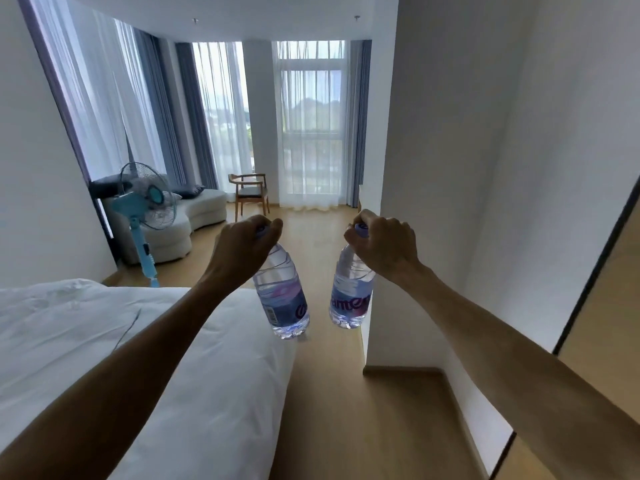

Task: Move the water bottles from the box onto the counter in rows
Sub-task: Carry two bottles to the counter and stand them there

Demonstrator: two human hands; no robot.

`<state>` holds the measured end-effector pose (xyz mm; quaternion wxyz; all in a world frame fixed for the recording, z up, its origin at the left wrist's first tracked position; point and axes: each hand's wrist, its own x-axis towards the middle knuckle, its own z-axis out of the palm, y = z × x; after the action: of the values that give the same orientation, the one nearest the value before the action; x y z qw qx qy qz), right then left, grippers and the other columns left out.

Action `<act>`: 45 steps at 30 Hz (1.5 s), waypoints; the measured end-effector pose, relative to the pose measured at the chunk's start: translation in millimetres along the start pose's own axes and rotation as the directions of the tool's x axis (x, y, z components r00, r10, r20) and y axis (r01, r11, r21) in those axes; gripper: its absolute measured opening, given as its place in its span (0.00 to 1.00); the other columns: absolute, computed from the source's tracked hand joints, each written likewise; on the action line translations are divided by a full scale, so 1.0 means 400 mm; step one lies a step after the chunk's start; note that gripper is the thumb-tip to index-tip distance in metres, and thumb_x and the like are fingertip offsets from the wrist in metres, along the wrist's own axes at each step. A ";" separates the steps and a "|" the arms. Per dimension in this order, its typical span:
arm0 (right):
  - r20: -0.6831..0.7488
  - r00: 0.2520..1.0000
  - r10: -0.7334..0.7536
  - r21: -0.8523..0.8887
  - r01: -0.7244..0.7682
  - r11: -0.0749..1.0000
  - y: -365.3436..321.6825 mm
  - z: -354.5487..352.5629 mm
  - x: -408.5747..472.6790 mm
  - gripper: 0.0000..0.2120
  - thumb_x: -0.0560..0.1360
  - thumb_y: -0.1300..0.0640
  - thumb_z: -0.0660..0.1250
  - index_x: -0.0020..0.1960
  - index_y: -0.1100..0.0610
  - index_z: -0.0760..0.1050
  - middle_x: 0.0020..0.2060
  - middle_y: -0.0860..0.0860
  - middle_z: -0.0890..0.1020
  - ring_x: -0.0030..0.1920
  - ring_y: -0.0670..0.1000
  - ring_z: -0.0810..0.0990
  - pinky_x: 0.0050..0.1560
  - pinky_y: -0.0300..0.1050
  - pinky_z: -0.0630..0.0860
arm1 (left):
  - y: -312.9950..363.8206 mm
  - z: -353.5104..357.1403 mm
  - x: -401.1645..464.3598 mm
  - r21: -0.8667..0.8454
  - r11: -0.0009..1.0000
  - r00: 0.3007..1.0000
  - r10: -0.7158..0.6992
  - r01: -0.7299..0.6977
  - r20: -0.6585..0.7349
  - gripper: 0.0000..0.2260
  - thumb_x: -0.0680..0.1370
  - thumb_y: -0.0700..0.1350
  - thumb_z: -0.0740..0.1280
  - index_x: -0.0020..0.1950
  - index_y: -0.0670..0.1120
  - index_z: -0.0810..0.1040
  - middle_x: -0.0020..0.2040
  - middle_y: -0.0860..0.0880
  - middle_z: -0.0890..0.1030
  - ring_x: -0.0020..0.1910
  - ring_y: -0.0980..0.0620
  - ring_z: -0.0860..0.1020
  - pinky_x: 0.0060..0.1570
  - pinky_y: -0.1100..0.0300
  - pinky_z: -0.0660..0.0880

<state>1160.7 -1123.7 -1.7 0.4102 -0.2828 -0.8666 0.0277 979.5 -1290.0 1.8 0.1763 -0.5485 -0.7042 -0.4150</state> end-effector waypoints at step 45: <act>0.015 0.997 -0.076 0.063 0.074 0.995 0.736 1.373 1.517 0.13 0.78 0.50 0.63 0.49 0.60 0.78 0.37 0.55 0.83 0.30 0.50 0.71 0.30 0.35 0.58 | -1.206 0.998 1.417 0.103 0.984 0.988 -0.142 0.148 -0.058 0.14 0.81 0.53 0.60 0.38 0.49 0.75 0.27 0.57 0.72 0.26 0.60 0.72 0.27 0.70 0.62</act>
<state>593.6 -464.7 -25.6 0.4119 -0.2368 -0.8789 0.0419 428.3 -650.6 -25.0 0.1924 -0.4749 -0.7587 -0.4023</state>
